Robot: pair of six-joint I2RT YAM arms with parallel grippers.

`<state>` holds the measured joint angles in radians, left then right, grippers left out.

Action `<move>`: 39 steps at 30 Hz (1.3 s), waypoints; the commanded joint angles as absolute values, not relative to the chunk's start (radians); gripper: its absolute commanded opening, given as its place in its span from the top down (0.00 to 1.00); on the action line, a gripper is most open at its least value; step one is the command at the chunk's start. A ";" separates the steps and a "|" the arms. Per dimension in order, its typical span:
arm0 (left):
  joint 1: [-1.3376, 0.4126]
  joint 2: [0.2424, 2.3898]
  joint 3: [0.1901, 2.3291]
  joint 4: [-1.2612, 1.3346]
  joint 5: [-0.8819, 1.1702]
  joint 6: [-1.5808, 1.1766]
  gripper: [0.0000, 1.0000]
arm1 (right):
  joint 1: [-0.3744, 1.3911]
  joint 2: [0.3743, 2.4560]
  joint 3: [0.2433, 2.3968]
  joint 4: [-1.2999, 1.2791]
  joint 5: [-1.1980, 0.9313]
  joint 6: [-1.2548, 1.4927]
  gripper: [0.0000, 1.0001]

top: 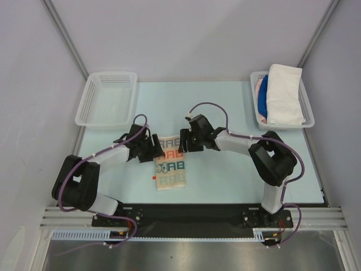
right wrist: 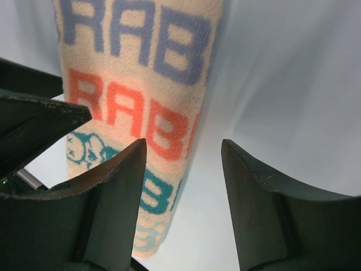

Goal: Fold and stack the towels
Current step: Fold the towel

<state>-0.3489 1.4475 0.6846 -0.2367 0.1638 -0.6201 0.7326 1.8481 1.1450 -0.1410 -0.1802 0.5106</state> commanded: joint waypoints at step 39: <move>-0.336 1.773 1.382 -0.666 0.121 -0.054 0.11 | 0.653 2.174 1.508 -0.086 -0.379 0.342 0.80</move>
